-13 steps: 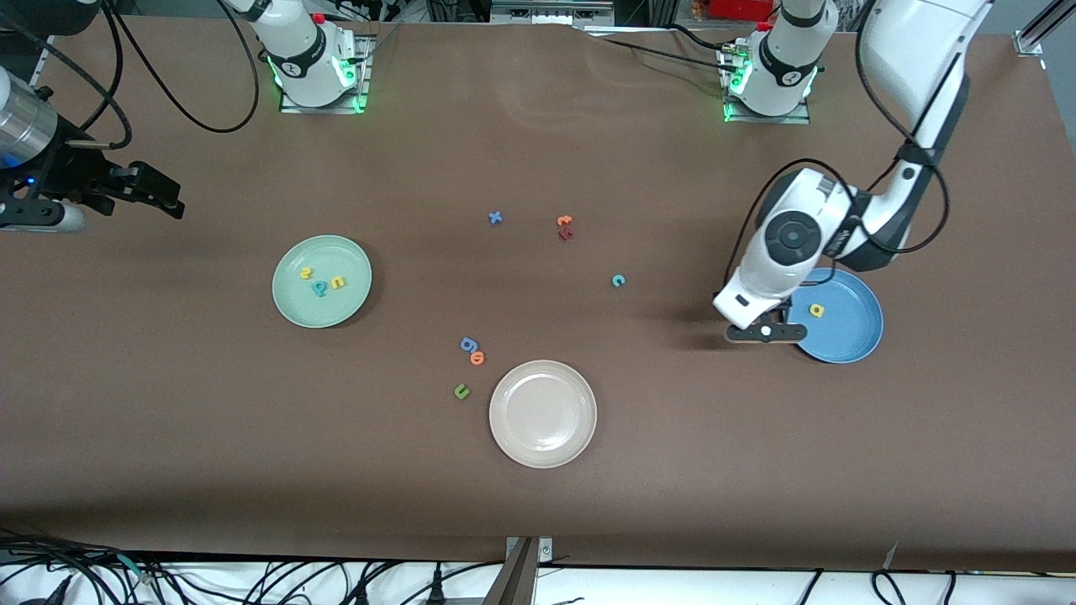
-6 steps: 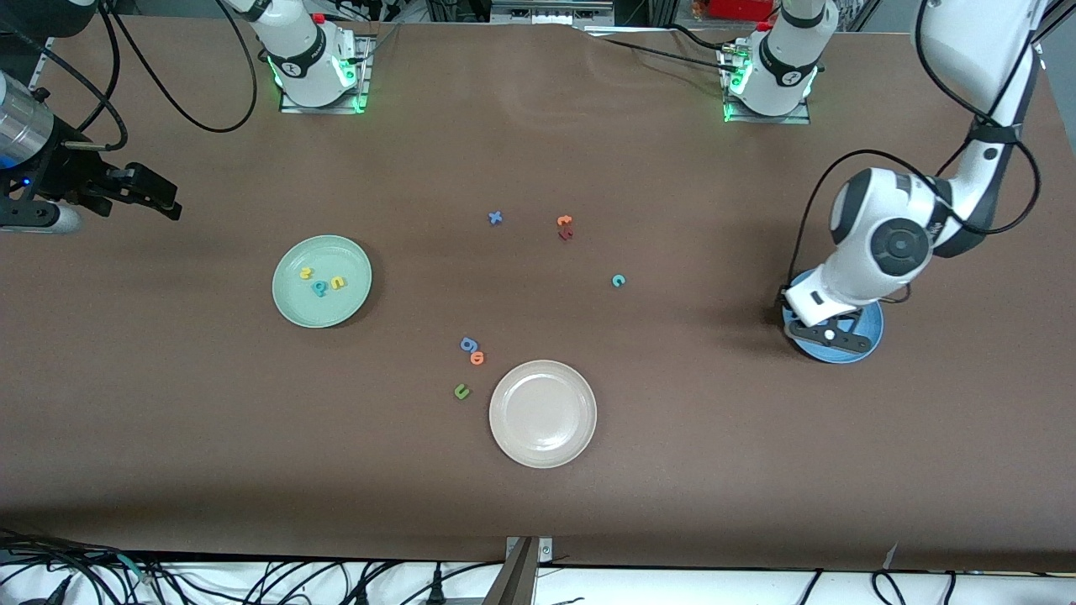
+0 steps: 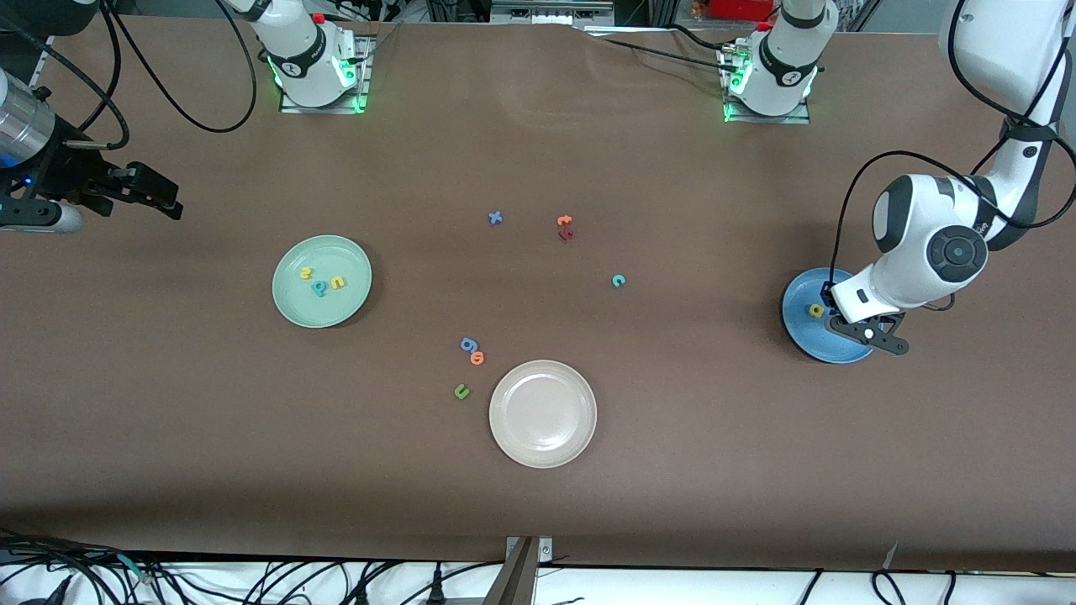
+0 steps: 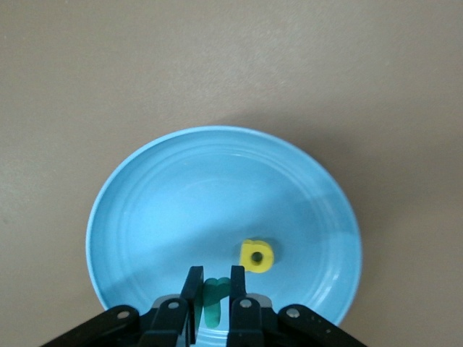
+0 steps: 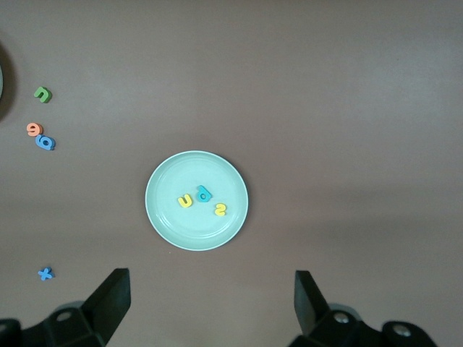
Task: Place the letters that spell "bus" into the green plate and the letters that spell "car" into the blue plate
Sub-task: 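Carry the letter to the blue plate with the left gripper and release, then reach and grasp another central letter with the left gripper, then carry the letter to the blue plate with the left gripper and release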
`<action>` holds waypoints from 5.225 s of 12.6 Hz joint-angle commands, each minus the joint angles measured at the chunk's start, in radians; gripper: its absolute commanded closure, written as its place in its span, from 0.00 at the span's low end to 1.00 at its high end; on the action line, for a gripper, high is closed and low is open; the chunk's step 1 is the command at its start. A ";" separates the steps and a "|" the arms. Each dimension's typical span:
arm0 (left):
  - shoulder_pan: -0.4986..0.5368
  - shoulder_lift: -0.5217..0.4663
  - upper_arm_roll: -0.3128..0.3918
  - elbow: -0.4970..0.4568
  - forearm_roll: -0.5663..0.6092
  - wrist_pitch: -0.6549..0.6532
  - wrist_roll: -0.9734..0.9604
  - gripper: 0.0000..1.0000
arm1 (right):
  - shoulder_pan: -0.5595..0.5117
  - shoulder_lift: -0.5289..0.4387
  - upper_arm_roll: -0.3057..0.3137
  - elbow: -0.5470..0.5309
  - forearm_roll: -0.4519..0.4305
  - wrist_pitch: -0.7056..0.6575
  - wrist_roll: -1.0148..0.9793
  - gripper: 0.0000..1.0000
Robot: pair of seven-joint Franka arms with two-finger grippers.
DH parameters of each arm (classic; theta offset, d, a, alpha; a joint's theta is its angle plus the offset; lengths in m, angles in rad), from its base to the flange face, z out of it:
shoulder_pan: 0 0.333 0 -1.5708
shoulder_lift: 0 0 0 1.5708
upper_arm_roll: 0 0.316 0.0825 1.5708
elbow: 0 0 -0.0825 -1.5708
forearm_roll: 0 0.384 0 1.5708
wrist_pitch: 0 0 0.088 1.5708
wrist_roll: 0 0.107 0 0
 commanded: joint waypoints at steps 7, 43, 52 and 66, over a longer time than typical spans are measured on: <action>0.050 0.069 0.010 0.005 -0.043 0.068 0.105 0.25 | 0.006 -0.014 -0.005 0.004 0.002 0.001 0.005 0.00; -0.381 0.248 -0.298 0.114 0.003 0.097 -1.451 0.33 | 0.006 -0.014 -0.004 0.004 0.001 0.000 0.002 0.00; -0.379 0.250 -0.298 0.109 0.020 0.097 -1.454 0.85 | 0.006 -0.014 -0.004 0.004 0.002 0.000 0.000 0.00; -0.045 -0.016 -0.128 0.107 -0.011 -0.263 -0.307 0.93 | 0.006 -0.014 -0.004 0.004 0.001 0.000 0.000 0.00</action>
